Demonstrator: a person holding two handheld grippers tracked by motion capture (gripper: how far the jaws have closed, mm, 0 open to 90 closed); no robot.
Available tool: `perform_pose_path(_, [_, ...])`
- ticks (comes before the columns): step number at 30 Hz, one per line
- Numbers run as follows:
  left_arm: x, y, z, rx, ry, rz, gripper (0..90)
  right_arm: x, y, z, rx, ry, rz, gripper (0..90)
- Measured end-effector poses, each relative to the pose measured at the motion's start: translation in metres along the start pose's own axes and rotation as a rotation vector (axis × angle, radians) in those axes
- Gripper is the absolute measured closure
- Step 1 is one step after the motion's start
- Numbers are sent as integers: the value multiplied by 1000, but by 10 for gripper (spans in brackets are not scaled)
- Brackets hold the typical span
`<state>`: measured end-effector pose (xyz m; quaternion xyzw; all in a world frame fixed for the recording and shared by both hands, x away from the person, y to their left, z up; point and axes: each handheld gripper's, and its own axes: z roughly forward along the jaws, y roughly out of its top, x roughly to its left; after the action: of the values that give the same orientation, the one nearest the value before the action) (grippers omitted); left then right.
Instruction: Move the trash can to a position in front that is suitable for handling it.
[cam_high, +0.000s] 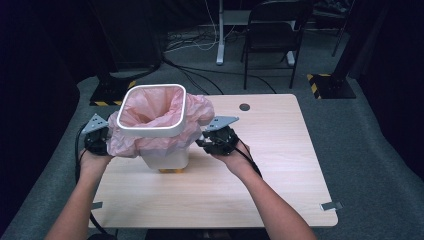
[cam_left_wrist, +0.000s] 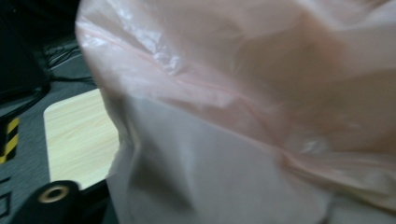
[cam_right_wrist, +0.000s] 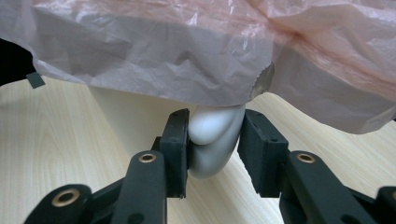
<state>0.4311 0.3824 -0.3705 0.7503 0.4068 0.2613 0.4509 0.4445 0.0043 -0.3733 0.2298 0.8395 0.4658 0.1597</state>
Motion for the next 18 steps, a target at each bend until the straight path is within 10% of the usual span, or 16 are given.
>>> perform_pose_path(18, [-6,2,-3,9,-12,13,614,0,-1,-1,3,-14,-9,636])
